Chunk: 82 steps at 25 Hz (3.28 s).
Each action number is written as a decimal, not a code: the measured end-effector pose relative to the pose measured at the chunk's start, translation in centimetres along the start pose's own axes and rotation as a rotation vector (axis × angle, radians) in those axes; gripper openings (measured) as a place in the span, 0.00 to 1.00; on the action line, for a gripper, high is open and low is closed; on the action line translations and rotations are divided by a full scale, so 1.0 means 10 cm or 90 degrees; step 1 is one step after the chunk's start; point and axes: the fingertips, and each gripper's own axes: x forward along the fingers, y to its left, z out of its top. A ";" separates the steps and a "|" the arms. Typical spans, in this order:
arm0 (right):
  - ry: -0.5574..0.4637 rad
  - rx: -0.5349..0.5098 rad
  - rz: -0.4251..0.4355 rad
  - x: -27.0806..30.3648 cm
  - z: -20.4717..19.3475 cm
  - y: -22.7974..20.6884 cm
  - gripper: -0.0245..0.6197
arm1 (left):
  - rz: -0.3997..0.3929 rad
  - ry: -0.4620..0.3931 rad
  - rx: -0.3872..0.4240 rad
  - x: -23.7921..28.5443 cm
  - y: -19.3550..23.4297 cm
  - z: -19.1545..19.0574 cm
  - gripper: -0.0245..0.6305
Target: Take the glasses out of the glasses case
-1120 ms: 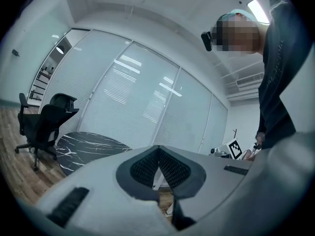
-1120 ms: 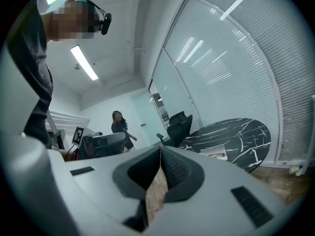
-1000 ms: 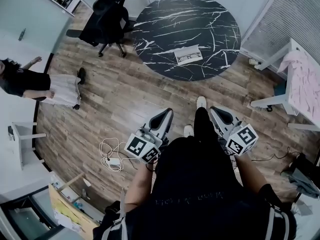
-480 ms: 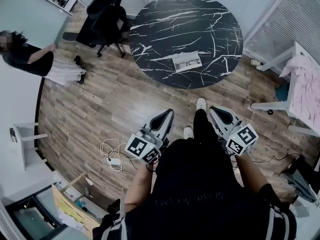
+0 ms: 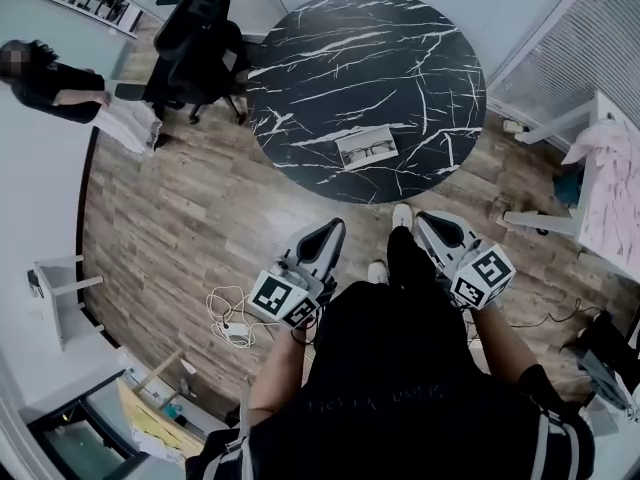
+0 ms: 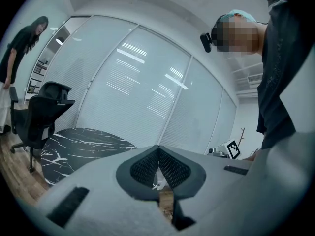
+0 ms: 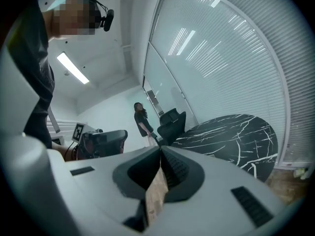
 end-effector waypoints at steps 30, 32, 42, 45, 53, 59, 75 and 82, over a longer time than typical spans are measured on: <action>0.072 -0.049 0.076 0.71 0.42 -0.92 0.09 | 0.084 -0.018 -0.011 0.79 0.54 0.29 0.07; 0.084 -0.060 0.078 0.74 0.39 -0.91 0.09 | 0.086 -0.018 -0.018 0.78 0.55 0.27 0.07; 0.161 -0.145 0.080 1.01 0.21 -0.87 0.09 | 0.076 0.029 -0.010 0.77 0.74 0.02 0.07; 0.193 -0.175 0.080 1.14 0.10 -0.89 0.09 | 0.073 0.039 -0.012 0.76 0.81 -0.04 0.07; 0.273 -0.229 0.092 1.50 -0.23 -0.94 0.09 | 0.070 0.050 -0.025 0.70 1.01 -0.12 0.07; 0.328 -0.258 0.088 1.67 -0.46 -1.02 0.09 | 0.066 0.061 -0.030 0.67 1.14 -0.20 0.07; 0.460 -0.308 0.111 1.97 -0.98 -1.18 0.09 | 0.074 0.084 -0.049 0.60 1.31 -0.35 0.07; 0.528 -0.400 0.120 2.05 -1.23 -1.32 0.09 | 0.073 0.105 -0.044 0.63 1.36 -0.48 0.07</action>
